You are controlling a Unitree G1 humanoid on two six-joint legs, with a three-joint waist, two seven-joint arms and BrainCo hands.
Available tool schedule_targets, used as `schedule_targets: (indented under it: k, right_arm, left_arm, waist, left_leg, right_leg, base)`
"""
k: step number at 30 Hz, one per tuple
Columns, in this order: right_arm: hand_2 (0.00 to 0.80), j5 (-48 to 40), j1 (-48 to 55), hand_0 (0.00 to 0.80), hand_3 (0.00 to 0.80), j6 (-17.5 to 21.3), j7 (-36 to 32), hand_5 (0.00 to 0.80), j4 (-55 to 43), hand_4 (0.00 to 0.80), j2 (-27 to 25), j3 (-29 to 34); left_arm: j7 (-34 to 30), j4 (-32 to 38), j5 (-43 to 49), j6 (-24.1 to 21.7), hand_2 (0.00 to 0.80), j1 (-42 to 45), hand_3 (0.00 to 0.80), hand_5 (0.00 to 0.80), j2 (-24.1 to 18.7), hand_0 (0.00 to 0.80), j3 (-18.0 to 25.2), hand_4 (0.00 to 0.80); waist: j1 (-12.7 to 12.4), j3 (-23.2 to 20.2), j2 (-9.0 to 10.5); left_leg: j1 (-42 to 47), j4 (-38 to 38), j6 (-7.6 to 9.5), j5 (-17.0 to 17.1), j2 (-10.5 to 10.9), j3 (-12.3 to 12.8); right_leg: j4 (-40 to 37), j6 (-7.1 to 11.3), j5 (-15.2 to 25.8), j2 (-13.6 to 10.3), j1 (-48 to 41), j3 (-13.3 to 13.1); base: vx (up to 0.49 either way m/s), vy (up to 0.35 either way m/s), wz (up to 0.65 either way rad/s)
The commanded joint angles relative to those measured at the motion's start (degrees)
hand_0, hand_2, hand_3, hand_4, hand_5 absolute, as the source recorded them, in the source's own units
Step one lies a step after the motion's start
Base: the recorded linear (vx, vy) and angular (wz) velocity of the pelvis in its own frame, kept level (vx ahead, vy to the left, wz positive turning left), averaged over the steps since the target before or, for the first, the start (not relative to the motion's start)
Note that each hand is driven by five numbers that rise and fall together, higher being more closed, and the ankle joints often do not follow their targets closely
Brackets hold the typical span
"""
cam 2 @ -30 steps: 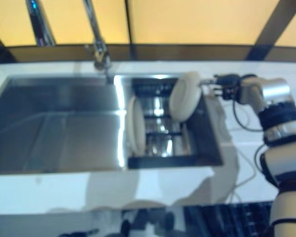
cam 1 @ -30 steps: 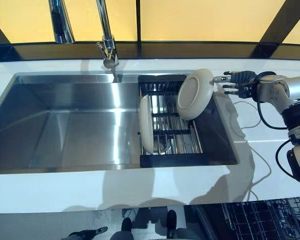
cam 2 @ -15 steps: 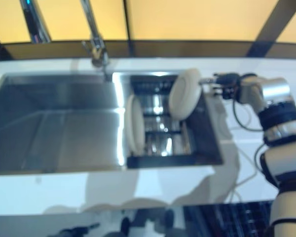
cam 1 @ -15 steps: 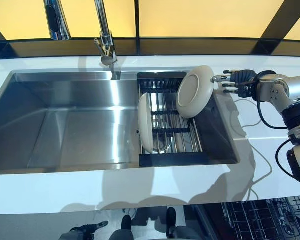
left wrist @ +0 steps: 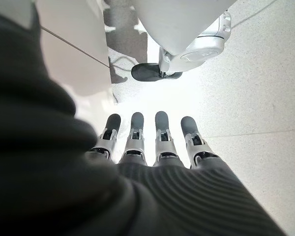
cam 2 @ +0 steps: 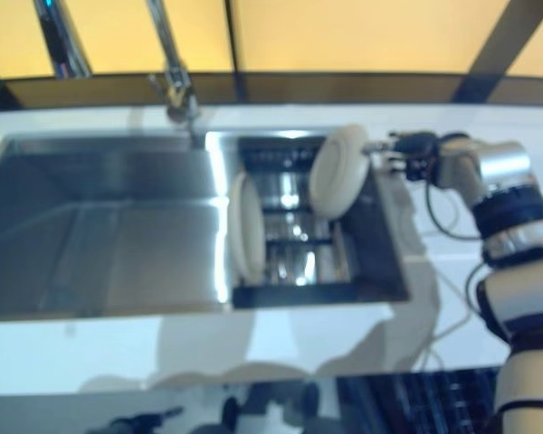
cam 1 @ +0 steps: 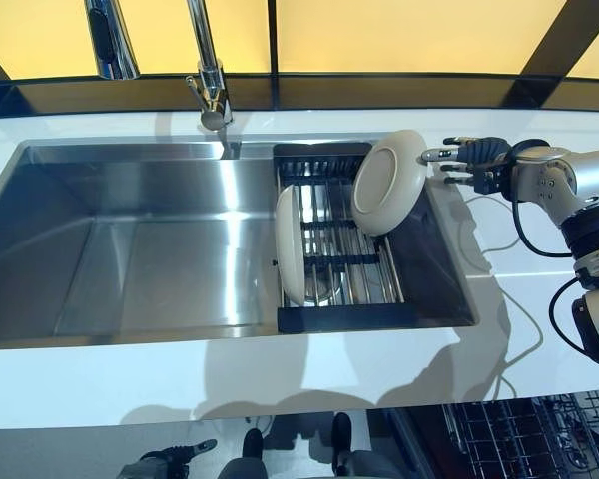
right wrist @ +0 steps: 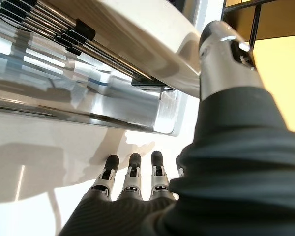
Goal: Take plates into dishwasher
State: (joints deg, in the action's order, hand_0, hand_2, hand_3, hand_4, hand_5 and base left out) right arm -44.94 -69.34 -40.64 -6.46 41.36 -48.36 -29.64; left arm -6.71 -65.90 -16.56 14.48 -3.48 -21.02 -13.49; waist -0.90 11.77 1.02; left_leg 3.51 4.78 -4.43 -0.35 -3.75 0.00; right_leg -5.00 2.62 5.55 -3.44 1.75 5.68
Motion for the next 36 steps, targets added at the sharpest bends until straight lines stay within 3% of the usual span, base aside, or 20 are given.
schedule_targets:
  k: [1, 36]
  right_arm:
    - [0.000, -1.27, -4.02, 0.000, 0.000, 2.60, 0.54, 0.000, -0.93, 0.000, -0.34, -0.15]
    - [0.000, -0.63, -3.86, 0.000, 0.000, 0.24, 1.44, 0.000, -1.90, 0.000, 1.79, -1.05]
  left_arm:
    - [-0.09, -3.24, -0.02, 0.53, 0.000, -2.44, 0.000, 0.000, -1.67, 0.000, -3.94, 0.000]
    - [0.27, -3.47, -0.88, 1.40, 0.000, -3.55, 0.000, 0.000, -1.46, 0.000, -3.94, 0.000]
  waist:
    - [-1.61, -1.22, 2.44]
    - [-2.07, -0.74, 3.12]
  left_leg:
    - [-2.44, 0.22, -0.48, 2.26, 1.38, 1.63]
    - [-2.49, 0.22, -0.23, 2.37, 1.46, 1.66]
  right_leg:
    - [0.00, 4.38, -1.10, -2.72, -2.53, 0.61]
    - [0.00, 4.59, -0.90, -2.92, -2.62, 0.91]
  base:
    - [0.000, 0.000, 0.00]
    - [0.000, 0.000, 0.00]
